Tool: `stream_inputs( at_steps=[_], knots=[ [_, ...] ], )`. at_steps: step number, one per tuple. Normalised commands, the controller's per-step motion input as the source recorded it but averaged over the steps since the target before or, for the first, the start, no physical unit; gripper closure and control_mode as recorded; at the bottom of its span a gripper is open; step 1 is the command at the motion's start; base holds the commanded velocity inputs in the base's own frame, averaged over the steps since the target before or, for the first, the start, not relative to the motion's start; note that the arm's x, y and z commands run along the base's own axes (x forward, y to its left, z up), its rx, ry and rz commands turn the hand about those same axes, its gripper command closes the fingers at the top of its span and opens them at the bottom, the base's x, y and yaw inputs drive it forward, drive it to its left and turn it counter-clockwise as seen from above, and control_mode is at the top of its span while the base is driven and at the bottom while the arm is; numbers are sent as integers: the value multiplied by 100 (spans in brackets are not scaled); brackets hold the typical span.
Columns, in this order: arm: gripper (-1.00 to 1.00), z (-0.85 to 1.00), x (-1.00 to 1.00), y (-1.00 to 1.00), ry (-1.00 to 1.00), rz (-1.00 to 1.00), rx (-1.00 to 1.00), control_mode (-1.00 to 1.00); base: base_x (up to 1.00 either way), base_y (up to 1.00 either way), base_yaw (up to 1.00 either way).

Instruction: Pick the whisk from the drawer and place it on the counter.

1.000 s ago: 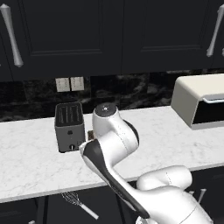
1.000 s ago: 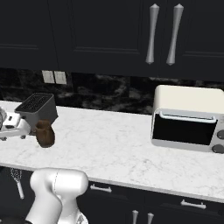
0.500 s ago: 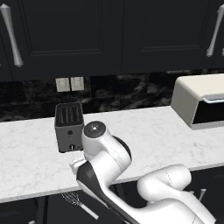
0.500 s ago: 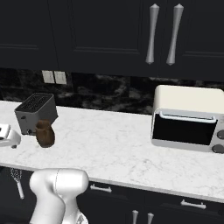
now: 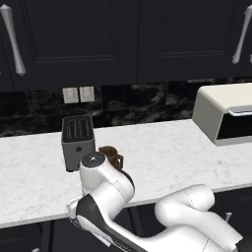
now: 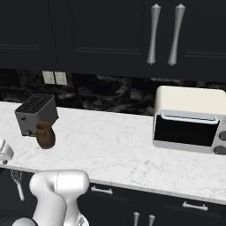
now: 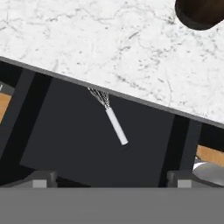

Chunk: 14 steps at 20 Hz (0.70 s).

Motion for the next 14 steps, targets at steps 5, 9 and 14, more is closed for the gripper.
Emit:
stream_inputs(
  at_steps=[5, 9, 14],
  knots=[
    [-100, -75, -59, 10, 2, -12, 4, -100, 0, 0, 0],
    [-100, -73, -69, -2, 1, -18, 15, -100, 0, 0, 0],
    [-100, -53, -10, -12, 3, -12, 7, -100, 0, 0, 0]
  ],
)
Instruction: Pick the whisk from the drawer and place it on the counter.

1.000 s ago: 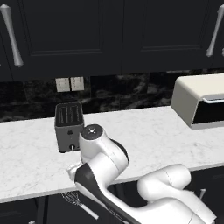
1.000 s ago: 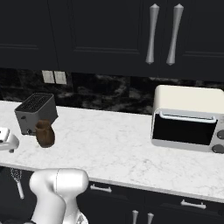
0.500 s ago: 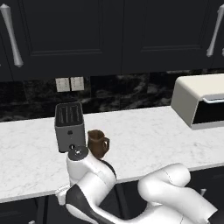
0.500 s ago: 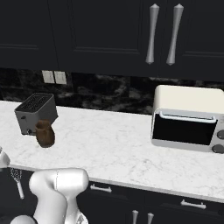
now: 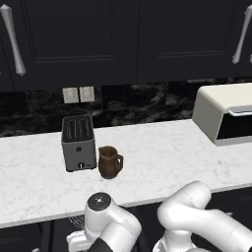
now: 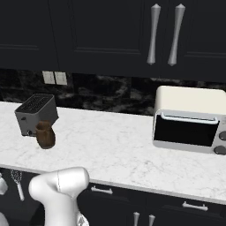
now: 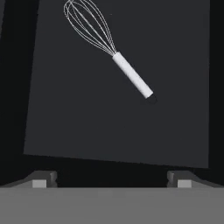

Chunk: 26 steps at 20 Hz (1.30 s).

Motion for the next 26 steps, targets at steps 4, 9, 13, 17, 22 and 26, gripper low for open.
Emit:
stream_inputs(
  at_steps=[4, 9, 13, 17, 22, 26],
  knots=[
    [-100, -7, 18, -8, 0, -5, 1, -100, 0, 0, 0],
    [-100, -36, 5, 5, 7, -6, 0, -100, 0, 0, 0],
    [-100, -33, 9, 9, 11, 0, 0, -100, 0, 0, 0],
    [-100, -14, 13, 0, 13, 0, 0, -100, 0, 0, 0],
    [-100, -2, 0, 4, 14, 0, 0, -100, 0, 0, 0],
    [-100, -3, -12, 11, 16, 0, -1, -100, 0, 0, 0]
  ],
)
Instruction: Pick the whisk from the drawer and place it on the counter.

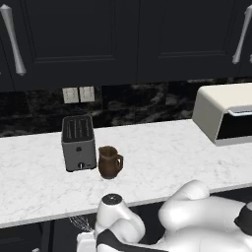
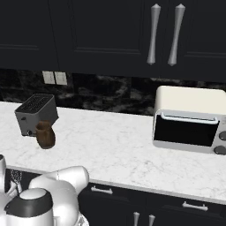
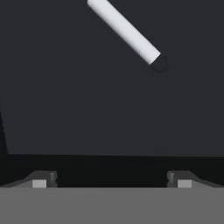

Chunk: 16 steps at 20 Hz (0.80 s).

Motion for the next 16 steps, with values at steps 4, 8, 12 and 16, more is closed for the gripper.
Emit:
stream_inputs(
  at_steps=[4, 8, 12, 16],
  knots=[
    [-100, -17, -17, 15, 13, 0, -3, -100, 0, 0, 0],
    [-100, -16, -25, 15, 9, 0, -5, -100, 0, 0, 0],
    [-100, -6, -60, 11, 2, -1, -4, -100, 0, 0, 0],
    [-100, 0, -84, 9, 0, -4, -7, -100, 0, 0, 0]
  ],
)
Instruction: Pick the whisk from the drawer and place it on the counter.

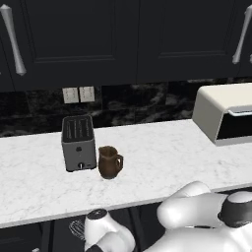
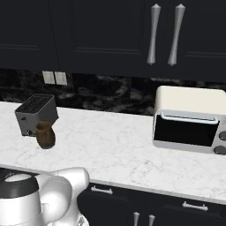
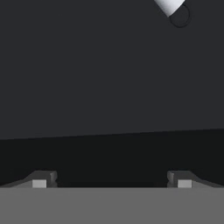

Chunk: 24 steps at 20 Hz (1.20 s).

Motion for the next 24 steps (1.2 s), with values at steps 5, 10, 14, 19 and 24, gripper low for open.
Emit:
stream_inputs(
  at_steps=[5, 10, 14, 19, 24],
  knots=[
    [-100, 0, -86, 12, 1, -5, -6, -100, 0, 0, 0],
    [-100, 0, -61, 6, 0, -2, -10, -100, 0, 0, 0],
    [-100, 23, -4, 1, 0, 0, -13, -100, 0, 0, 0],
    [-100, 36, 41, 3, 0, 0, -19, -100, 0, 0, 0],
    [-100, 21, 77, 0, 0, 10, -16, -100, 0, 0, 0]
  ],
)
